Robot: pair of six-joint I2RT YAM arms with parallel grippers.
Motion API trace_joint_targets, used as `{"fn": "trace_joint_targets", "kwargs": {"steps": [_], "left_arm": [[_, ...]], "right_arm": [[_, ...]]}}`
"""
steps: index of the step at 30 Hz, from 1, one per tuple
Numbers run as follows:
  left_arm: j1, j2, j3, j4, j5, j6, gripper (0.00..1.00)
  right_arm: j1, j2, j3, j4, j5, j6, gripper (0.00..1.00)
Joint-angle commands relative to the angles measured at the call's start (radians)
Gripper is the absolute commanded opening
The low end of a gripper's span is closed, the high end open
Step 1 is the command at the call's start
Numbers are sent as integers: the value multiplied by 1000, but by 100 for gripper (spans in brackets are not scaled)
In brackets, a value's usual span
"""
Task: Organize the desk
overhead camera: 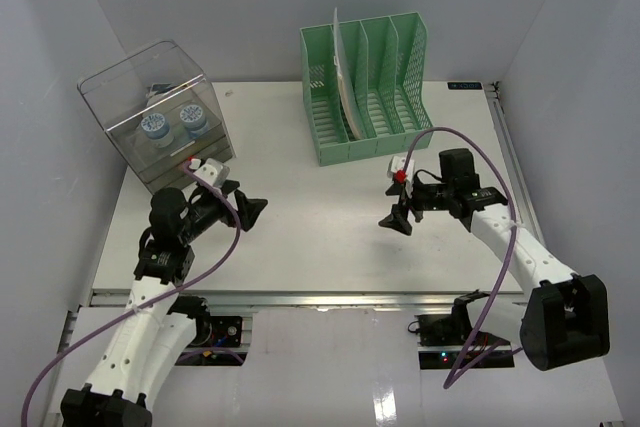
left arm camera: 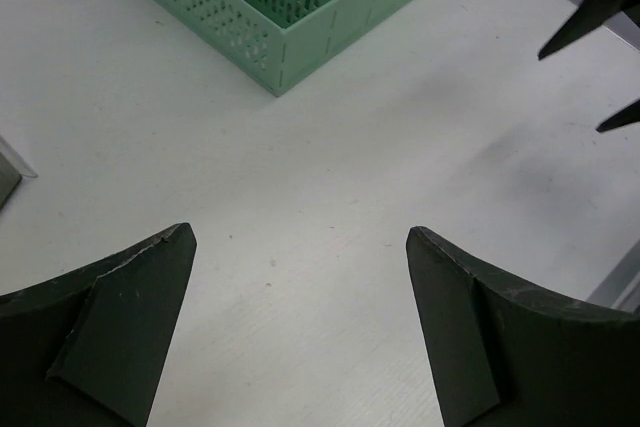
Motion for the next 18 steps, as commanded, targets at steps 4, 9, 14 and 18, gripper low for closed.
{"fn": "trace_joint_targets", "kwargs": {"steps": [4,9,14,18], "left_arm": [[0,-40,8,-16,43,-10,98],[0,-58,11,-19,41,-11,98],[0,-77,11,-23,32,-8,98],[0,-81,12,-27,31,-9,98]], "right_arm": [[-173,-28,-2,138,42,240,90],[-296,-81,-82,361,177,519,90],[-369,-88,-88,419,306,666,90],[-410,-84,-90,427,363,727,90]]}}
